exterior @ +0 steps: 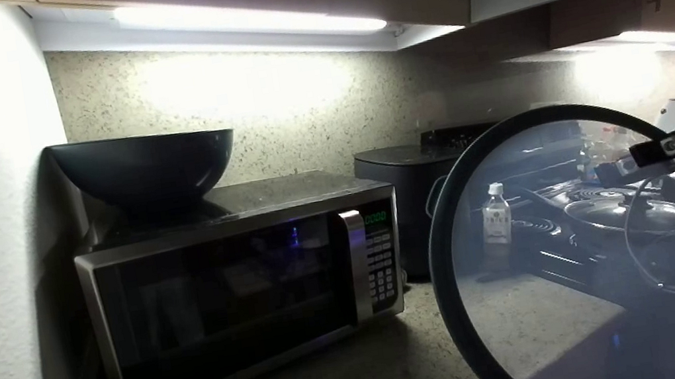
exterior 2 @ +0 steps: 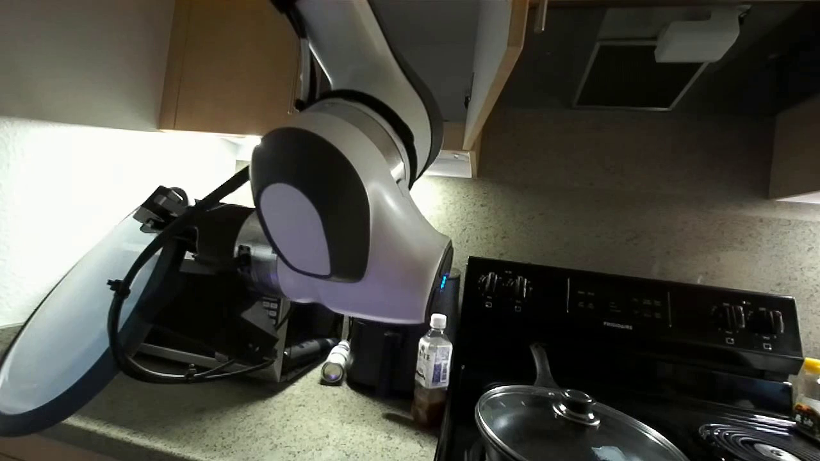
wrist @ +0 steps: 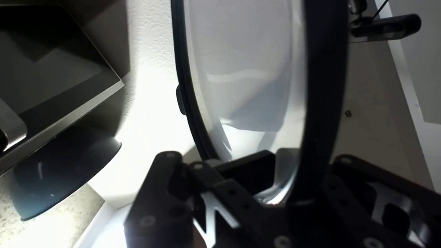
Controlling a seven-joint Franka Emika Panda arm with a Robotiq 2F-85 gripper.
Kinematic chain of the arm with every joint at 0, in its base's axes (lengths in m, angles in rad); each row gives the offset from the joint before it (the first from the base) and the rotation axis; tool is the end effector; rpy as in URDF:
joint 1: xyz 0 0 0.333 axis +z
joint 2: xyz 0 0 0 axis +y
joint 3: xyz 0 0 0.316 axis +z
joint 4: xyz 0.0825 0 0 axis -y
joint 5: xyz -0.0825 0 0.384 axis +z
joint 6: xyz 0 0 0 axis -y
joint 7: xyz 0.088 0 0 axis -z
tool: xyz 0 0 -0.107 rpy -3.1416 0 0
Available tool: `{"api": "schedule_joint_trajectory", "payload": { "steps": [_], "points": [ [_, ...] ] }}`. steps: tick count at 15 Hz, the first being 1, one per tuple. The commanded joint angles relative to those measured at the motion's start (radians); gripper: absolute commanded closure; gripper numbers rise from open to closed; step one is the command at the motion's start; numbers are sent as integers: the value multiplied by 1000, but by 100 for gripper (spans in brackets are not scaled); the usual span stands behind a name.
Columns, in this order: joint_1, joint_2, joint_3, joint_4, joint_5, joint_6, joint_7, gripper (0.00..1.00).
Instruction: Pick up the lid and put it in the top cabinet
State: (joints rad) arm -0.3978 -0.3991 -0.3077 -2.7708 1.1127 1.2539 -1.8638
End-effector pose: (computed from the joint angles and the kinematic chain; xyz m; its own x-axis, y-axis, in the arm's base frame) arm 0.2835 -0.0860 0.3709 0.5173 -0.1056 0.8493 0.8451 -0.0937 -0.5263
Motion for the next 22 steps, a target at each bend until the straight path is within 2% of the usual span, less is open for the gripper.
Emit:
{"api": "schedule_joint_trajectory", "payload": {
  "steps": [1, 4, 5, 7, 11, 13, 14, 15, 16, 20, 21, 22],
  "points": [
    [0, 1, 0, 1, -1, -1, -1, 100],
    [-4, 13, -9, 2, -1, 0, -1, 100],
    [-9, -11, -24, -17, 72, 11, -57, 100],
    [-8, -29, -26, -13, 154, 6, -72, 100],
    [-1, -122, 9, -22, 382, 20, -46, 100],
    [3, -168, 37, -22, 532, 46, -20, 100],
    [9, -179, 55, -22, 590, 54, -58, 100],
    [10, -184, 72, -22, 610, 56, -119, 100],
    [-9, -132, 53, 2, 541, 21, -58, 100],
    [-1, -161, 73, 0, 575, 38, -83, 100],
    [4, -164, 73, -1, 617, 43, -117, 100],
    [17, -181, 76, 0, 707, 57, -139, 100]
  ]
}}
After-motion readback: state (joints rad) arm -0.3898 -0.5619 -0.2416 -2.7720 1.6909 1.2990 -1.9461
